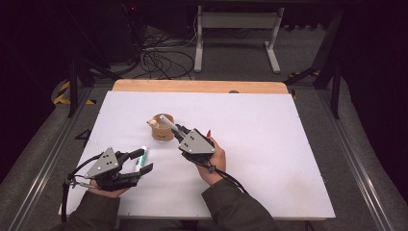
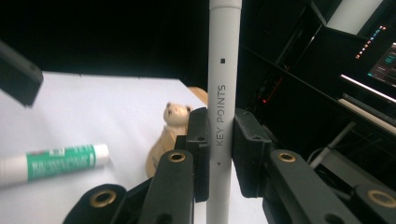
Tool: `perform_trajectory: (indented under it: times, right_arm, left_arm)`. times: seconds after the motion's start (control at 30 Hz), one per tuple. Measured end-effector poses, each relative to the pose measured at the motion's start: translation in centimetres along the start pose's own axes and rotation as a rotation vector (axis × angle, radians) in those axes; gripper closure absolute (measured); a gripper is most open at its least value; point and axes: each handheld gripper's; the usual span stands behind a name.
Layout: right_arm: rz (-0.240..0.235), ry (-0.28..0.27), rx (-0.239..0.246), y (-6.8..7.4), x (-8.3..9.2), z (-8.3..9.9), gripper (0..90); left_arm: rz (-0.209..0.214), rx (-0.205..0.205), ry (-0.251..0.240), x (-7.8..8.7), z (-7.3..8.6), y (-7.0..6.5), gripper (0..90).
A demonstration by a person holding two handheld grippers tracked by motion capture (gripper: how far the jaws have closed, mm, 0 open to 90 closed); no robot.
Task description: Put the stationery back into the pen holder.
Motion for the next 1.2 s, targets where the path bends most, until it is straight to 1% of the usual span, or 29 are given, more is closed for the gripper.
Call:
perform_trajectory:
  times: [0.07, 0.1, 0.13, 0.23, 0.3, 0.47, 0.53, 0.57, 0.67, 0.7, 0.8, 0.93, 0.97, 1.13, 1.2]
  right_arm:
    - [-0.005, -0.009, -0.016, -0.1, -0.4, -0.2, 78.3]
    - [-0.008, -0.017, -0.029, -0.2, -0.6, -0.3, 78.3]
    - [-0.009, -0.023, -0.040, -0.3, -0.8, -0.4, 78.3]
    - [-0.011, -0.044, -0.057, -0.5, -1.3, -0.7, 78.3]
    - [-0.014, -0.057, -0.072, -0.5, -1.7, -0.8, 78.3]
    - [-0.023, -0.094, -0.136, -0.7, -2.9, -0.7, 78.3]
    - [-0.028, -0.106, -0.164, -0.8, -3.3, -0.5, 78.3]
    - [-0.029, -0.110, -0.176, -0.9, -3.5, -0.5, 78.3]
    - [-0.032, -0.119, -0.203, -1.0, -4.1, -0.3, 78.3]
    - [-0.031, -0.118, -0.206, -1.0, -4.3, -0.2, 78.2]
    - [-0.028, -0.109, -0.192, -0.8, -4.8, -0.2, 78.3]
    - [-0.034, -0.110, -0.196, -0.7, -5.4, -0.1, 78.2]
    - [-0.036, -0.112, -0.201, -0.7, -5.6, -0.1, 78.2]
    - [-0.047, -0.111, -0.263, -0.8, -6.4, 0.3, 78.2]
    - [-0.047, -0.111, -0.273, -0.9, -6.6, 0.4, 78.3]
  left_arm:
    - [-0.007, -0.009, -0.004, 0.0, 0.0, 0.1, 37.5]
    - [-0.007, 0.000, -0.005, 0.0, 0.1, 0.1, 36.9]
    - [-0.010, -0.004, -0.005, 0.1, 0.1, 0.2, 36.6]
    - [-0.015, 0.001, -0.008, 0.1, 0.1, 0.3, 35.6]
    - [-0.018, 0.012, -0.008, 0.2, 0.2, 0.3, 34.3]
    - [-0.019, 0.015, -0.010, 0.2, 0.2, 0.4, 32.2]
    - [-0.022, 0.009, -0.008, 0.2, 0.2, 0.5, 31.6]
    - [-0.022, 0.016, -0.008, 0.2, 0.2, 0.4, 31.3]
    - [-0.024, 0.013, -0.007, 0.2, 0.3, 0.6, 30.4]
    - [-0.023, 0.016, -0.005, 0.2, 0.3, 0.6, 30.3]
    - [-0.024, 0.025, -0.007, 0.2, 0.3, 0.6, 29.4]
    - [-0.023, 0.031, -0.008, 0.2, 0.3, 0.6, 28.4]
    - [-0.022, 0.033, -0.005, 0.2, 0.3, 0.6, 28.1]
    - [-0.022, 0.035, 0.000, 0.1, 0.3, 0.6, 25.9]
    - [-0.024, 0.038, -0.006, 0.1, 0.3, 0.6, 25.8]
Point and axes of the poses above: each handheld gripper's, and its own axes: x roughly backward along the jaws, z roughly out of its underside, y roughly to its left, and after that the axes turned 6 degrees about -y, right-handed
